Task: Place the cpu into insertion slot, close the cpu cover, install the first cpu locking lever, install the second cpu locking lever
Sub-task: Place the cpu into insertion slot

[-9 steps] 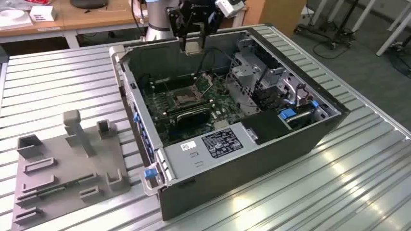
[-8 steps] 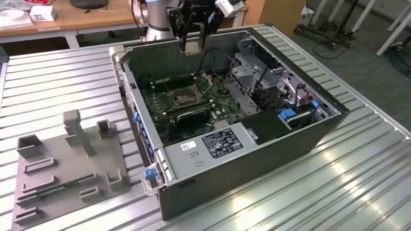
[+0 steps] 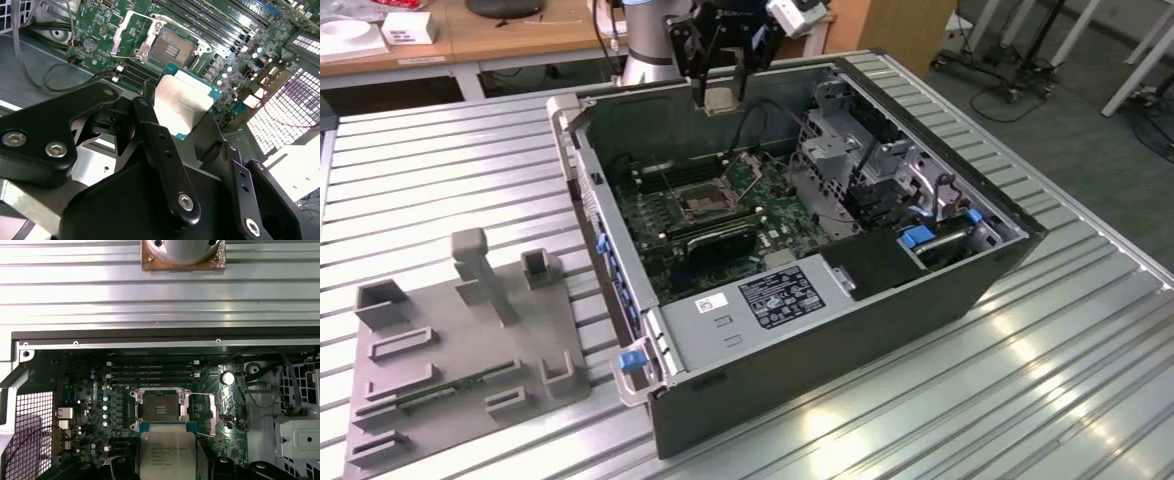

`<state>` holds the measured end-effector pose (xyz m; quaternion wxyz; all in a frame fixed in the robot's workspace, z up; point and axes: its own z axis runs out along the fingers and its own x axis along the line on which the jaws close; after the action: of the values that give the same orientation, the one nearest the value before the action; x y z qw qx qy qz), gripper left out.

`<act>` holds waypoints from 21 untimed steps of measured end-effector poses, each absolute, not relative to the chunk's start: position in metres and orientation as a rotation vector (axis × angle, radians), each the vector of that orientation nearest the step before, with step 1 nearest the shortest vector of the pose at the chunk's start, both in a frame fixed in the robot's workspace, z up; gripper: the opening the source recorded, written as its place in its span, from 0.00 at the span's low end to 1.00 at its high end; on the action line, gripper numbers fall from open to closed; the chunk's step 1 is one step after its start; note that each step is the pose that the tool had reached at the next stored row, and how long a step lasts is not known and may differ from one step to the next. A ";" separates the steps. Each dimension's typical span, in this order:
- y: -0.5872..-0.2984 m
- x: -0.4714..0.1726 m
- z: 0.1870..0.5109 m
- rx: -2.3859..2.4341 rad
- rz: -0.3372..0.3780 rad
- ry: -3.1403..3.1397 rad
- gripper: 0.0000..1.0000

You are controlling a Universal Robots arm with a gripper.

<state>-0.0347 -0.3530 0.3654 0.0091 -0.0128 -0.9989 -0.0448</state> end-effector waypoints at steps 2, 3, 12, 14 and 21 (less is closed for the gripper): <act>-0.353 -0.035 0.365 -0.040 -0.140 -3.120 0.54; -0.353 -0.035 0.365 -0.040 -0.140 -3.120 0.54; -0.356 -0.035 0.365 -0.040 -0.140 -3.120 0.54; -0.357 -0.035 0.365 -0.040 -0.140 -3.120 0.54; -0.358 -0.035 0.365 -0.040 -0.140 -3.120 0.54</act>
<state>-0.0347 -0.3581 0.3650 0.0091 -0.0128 -0.9989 -0.0448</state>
